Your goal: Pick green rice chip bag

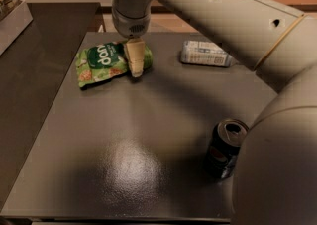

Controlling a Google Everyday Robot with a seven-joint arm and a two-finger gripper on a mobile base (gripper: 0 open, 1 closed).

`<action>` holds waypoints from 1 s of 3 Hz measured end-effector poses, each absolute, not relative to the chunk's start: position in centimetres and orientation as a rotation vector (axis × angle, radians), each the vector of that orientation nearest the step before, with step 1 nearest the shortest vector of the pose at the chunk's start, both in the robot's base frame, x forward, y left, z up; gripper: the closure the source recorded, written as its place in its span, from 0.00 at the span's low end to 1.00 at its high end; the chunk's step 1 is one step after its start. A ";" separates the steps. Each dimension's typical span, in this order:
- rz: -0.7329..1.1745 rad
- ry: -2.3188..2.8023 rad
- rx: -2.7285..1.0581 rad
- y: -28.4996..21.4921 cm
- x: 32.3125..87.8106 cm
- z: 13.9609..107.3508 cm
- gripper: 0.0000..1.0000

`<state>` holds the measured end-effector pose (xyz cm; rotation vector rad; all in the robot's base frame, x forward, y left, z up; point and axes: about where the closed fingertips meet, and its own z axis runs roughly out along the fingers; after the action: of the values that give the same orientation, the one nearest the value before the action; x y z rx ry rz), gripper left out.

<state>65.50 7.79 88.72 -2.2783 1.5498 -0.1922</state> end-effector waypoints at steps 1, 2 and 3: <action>-0.192 1.535 -2.352 8.8 66.3 87.3 0.00; -0.204 1.530 -2.411 9.3 66.9 86.3 0.00; -0.224 1.536 -2.458 9.3 67.1 85.4 0.17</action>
Offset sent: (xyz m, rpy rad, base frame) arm 0.0201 0.0192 -0.0323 -0.1503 0.0658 0.0759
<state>67.12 9.33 85.38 -2.4580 1.5360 -0.2235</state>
